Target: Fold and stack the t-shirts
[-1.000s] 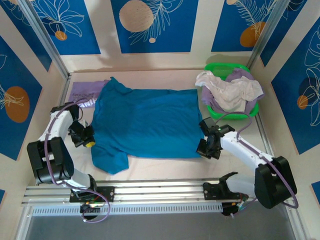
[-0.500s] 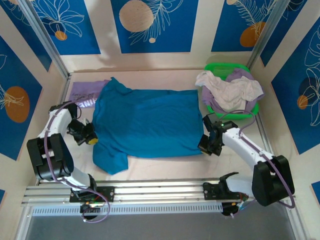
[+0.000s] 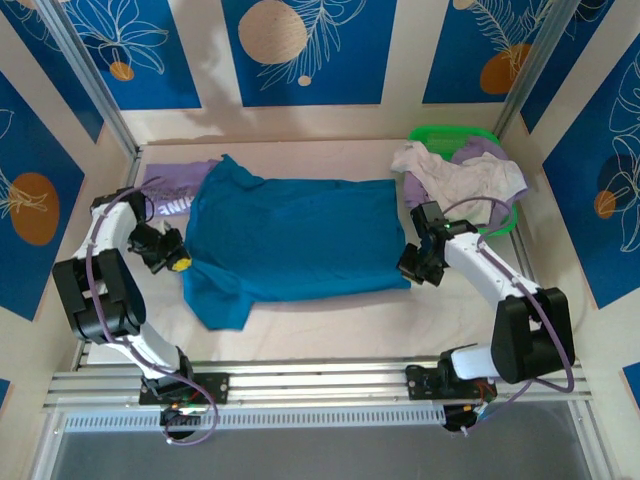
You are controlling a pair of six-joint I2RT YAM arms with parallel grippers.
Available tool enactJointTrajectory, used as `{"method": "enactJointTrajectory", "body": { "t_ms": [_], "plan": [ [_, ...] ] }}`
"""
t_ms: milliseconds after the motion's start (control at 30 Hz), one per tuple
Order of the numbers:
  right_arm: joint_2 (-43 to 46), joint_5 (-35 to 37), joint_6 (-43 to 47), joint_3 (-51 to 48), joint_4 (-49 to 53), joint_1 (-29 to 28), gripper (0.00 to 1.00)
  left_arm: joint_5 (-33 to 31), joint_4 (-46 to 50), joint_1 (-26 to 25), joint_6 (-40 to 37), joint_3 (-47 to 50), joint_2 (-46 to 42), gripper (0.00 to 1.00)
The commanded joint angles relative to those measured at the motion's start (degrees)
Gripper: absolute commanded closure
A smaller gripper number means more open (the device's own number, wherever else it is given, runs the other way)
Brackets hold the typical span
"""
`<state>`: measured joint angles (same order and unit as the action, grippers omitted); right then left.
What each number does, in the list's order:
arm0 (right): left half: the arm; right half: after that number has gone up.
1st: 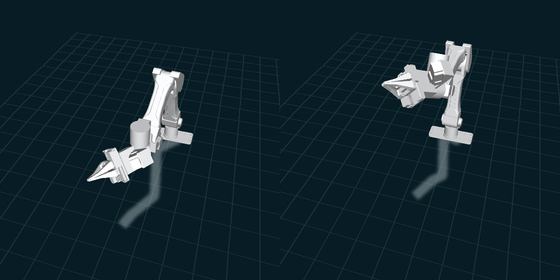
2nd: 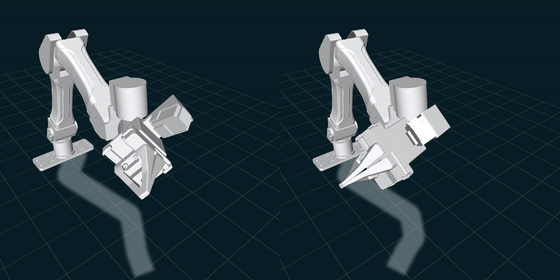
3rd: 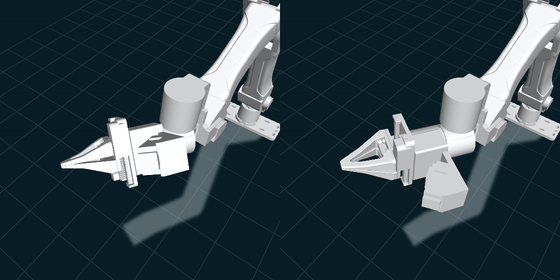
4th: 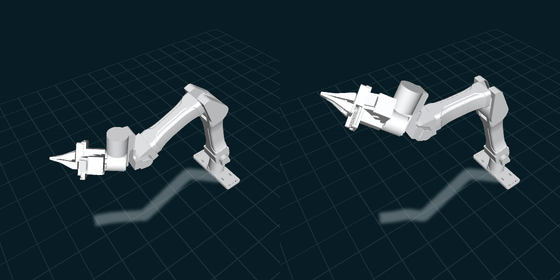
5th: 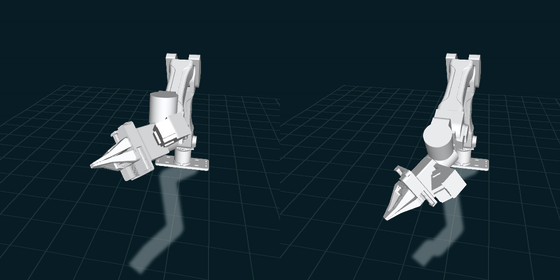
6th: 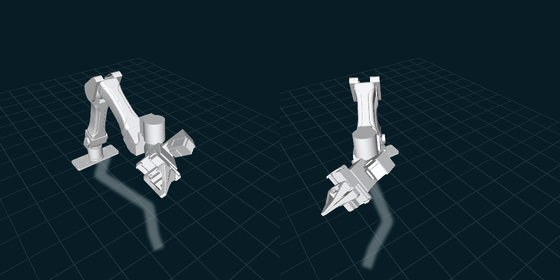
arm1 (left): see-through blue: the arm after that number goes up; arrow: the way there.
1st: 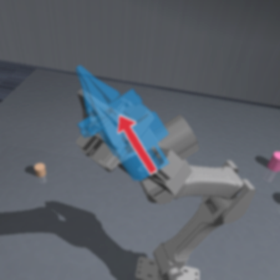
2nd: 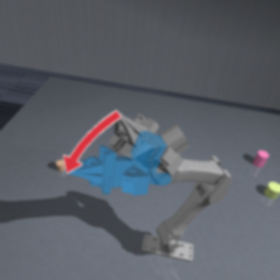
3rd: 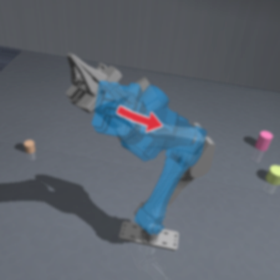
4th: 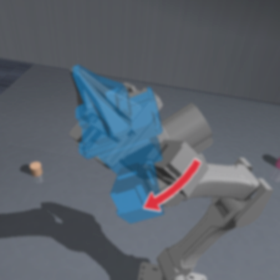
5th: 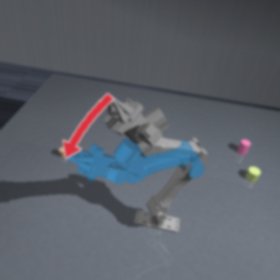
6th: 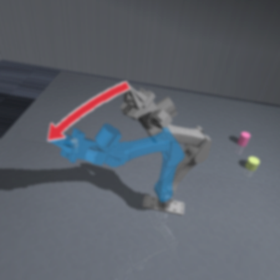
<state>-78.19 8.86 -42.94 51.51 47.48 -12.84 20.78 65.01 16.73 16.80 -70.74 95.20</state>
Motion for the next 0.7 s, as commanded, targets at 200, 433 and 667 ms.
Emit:
{"method": "enactJointTrajectory", "body": {
  "t_ms": [200, 433, 667],
  "plan": [
    [-5.7, 1.9, 1.1, 3.7, -3.3, 1.7, 1.00, 1.6, 0.7, 1.6, 0.2, -6.5, 4.7, 1.00],
    [-9.6, 2.5, 0.7, 7.1, -4.9, 1.8, 1.00, 1.7, 1.5, 1.8, 0.0, -10.7, 8.6, 1.00],
    [-14.3, 3.1, 1.2, 10.6, -5.5, 1.4, 1.00, 1.1, 1.3, 2.3, 0.2, -13.1, 11.0, 1.00]
  ]
}}
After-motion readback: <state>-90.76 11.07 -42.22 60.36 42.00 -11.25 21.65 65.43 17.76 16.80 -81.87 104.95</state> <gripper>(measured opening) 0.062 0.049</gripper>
